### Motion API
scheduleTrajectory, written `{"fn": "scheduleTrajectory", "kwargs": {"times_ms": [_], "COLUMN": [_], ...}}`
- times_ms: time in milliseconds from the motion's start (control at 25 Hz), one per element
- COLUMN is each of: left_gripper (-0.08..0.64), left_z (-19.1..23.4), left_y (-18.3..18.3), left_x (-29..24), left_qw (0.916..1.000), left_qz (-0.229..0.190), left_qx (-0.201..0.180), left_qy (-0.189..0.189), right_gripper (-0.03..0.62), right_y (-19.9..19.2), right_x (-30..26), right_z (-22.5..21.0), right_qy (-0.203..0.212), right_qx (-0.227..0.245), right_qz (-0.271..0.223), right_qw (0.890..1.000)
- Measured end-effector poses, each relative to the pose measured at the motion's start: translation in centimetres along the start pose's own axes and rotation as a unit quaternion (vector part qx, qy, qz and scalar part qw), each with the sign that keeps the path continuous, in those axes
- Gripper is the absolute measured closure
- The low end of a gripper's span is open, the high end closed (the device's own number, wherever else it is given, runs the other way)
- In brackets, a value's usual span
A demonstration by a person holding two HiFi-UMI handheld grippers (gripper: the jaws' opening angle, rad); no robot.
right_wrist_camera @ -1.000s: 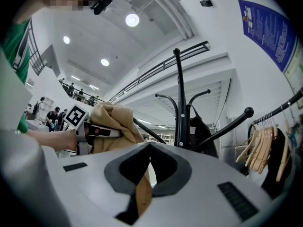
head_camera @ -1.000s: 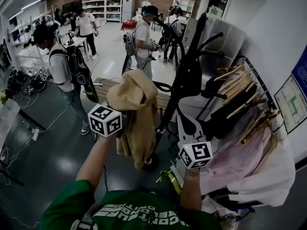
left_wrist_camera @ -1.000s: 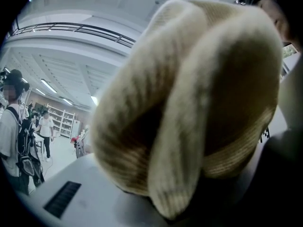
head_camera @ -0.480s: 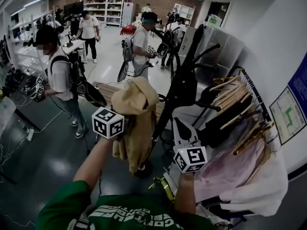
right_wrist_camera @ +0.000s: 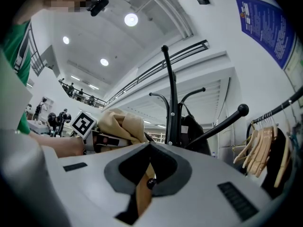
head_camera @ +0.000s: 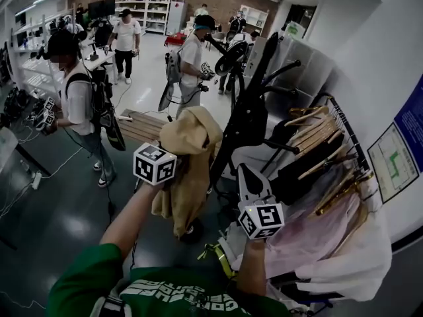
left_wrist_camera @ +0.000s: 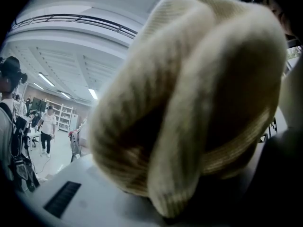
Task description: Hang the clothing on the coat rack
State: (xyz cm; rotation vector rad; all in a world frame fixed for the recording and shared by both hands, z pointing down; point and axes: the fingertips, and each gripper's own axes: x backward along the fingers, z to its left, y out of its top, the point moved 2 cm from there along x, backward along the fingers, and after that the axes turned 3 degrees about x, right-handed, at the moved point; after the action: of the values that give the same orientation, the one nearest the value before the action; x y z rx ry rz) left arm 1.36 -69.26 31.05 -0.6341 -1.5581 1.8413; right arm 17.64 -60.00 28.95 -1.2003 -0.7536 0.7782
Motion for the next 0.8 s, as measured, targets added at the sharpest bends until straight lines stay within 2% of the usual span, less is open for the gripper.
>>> {"fn": "scheduleTrajectory", "kwargs": {"times_ms": [440,800], "left_gripper": [0.482,0.482], "left_z": [0.3,1.0], "left_y": [-2.6,-4.0], "left_x": [0.0,1.2], "left_qw": [0.9997,0.9998], "left_qz": [0.004,0.0], "left_qx": [0.02,0.012], "left_qy": [0.011,0.018], "right_gripper": [0.583,0.583], "right_y": [-2.2,-4.0], "right_x": [0.2,0.9], "right_z": [0.2,0.8], "right_qy": [0.009,-0.002], "right_qx": [-0.012,-0.023], "right_qz": [0.012,0.022], "right_qw": [1.0,0.999]}}
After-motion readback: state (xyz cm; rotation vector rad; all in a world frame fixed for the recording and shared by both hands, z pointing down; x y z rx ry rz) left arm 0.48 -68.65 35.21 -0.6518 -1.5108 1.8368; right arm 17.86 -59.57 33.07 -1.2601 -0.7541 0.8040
